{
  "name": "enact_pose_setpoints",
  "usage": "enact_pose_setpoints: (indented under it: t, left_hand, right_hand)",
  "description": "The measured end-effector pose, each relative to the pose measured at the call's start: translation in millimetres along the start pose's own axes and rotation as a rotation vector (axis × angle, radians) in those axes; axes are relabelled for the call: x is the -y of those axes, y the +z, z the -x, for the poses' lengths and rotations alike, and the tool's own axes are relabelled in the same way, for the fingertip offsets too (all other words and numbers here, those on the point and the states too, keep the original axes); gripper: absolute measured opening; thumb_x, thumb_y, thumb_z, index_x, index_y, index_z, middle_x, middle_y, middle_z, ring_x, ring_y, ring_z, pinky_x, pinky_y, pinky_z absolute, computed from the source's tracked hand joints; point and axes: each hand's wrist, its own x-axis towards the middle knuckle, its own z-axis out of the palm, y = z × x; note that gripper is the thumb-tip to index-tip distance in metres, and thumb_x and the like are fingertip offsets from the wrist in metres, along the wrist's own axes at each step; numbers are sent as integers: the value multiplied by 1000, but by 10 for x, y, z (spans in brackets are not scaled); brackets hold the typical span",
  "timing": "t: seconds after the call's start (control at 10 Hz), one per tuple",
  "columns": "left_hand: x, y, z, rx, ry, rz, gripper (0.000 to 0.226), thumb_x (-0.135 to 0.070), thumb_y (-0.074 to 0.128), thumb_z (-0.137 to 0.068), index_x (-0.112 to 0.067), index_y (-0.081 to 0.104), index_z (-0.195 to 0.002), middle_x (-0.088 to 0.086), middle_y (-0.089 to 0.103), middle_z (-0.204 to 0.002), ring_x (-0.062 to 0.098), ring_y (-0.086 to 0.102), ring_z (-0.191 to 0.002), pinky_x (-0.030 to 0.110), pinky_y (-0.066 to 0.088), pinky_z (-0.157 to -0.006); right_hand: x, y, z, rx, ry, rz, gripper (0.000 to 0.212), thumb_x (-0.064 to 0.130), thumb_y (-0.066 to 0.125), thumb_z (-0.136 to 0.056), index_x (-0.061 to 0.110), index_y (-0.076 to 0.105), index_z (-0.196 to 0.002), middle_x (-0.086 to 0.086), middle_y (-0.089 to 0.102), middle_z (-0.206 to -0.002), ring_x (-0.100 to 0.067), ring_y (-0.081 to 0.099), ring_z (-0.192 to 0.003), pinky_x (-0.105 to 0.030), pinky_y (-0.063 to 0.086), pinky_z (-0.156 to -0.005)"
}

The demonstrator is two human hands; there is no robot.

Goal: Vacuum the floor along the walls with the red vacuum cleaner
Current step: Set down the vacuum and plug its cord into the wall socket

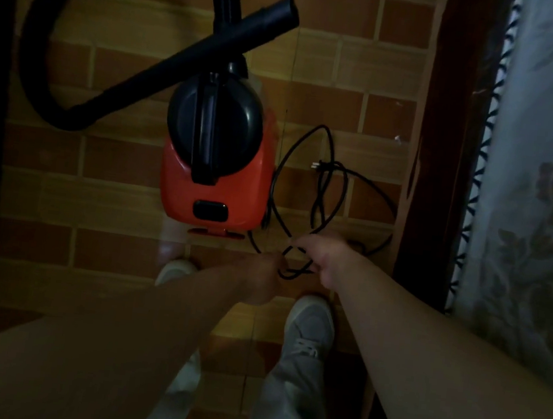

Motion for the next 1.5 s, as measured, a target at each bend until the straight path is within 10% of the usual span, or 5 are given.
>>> enact_pose_setpoints:
  t: [0.3,0.6,0.9,1.2,1.5]
  left_hand:
    - [339,165,56,57,37,-86,41,-9,46,-99,-19,46,-139,7,49,-145,22,51,-125,24,38,-85]
    - [102,-4,404,-27,-11,181,48,-27,59,-97,-12,43,-141,7,57,-127,16,57,-105,29,52,-88]
    - [-693,-750,1904,-248,193,1189,62,-66,35,-100,-18,67,-122,2,74,-118,19,68,-111,40,49,-101]
    - [-964,-657,3042,-150,406,1041,10,-14,57,-102,-5,57,-98,7,59,-68,22,60,-63,42,56,-71]
    - [-201,-860,3366,-641,165,987,24,-30,48,-106,-19,62,-89,2,56,-78,16,49,-67,28,40,-61]
  right_hand:
    - [-32,23,402,-213,-450,-41,3,12,62,-98,9,63,-100,3,63,-90,-11,59,-82,-20,44,-66]
    - [403,-466,1496,-219,-663,-333,8,11,58,-101,13,65,-98,-6,76,-92,-14,67,-75,-26,55,-61]
    - [336,-701,3059,-74,-722,-313,5,10,61,-99,12,65,-98,-6,76,-94,-18,68,-76,-29,54,-60]
    - [245,-834,3663,-49,-587,-238,18,31,57,-103,15,66,-102,-9,76,-94,-17,62,-56,-26,40,-44]
    - [-96,-872,3873,-324,-643,-117,16,35,66,-97,21,73,-99,15,54,-54,-8,46,-52,-23,36,-52]
